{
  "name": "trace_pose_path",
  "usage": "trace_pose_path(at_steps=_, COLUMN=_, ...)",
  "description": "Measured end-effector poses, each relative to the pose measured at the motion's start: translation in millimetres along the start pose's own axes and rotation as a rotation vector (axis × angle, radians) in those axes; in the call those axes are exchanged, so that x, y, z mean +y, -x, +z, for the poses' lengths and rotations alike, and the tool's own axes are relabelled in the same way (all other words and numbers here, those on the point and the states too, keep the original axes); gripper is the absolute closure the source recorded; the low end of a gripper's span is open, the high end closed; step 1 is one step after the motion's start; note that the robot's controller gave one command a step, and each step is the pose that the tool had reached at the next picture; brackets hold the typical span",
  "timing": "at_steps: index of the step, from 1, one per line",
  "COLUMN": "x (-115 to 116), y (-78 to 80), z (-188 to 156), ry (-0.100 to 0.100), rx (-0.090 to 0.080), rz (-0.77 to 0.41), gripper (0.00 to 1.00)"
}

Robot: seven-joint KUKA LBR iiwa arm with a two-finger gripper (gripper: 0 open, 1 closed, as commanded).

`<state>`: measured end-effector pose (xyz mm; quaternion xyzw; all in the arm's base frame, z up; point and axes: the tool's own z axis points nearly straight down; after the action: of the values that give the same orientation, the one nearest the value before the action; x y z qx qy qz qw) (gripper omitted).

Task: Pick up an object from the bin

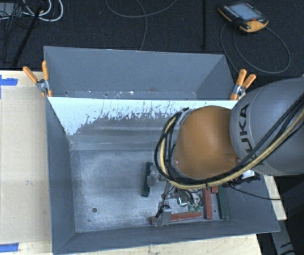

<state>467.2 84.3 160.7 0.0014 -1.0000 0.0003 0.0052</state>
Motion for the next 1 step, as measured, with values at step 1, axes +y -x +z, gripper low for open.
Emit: trace_pose_path(at_steps=1, x=-0.4, y=1.9, z=-3.8, ry=0.001, rx=-0.008, rz=0.004, gripper=0.0)
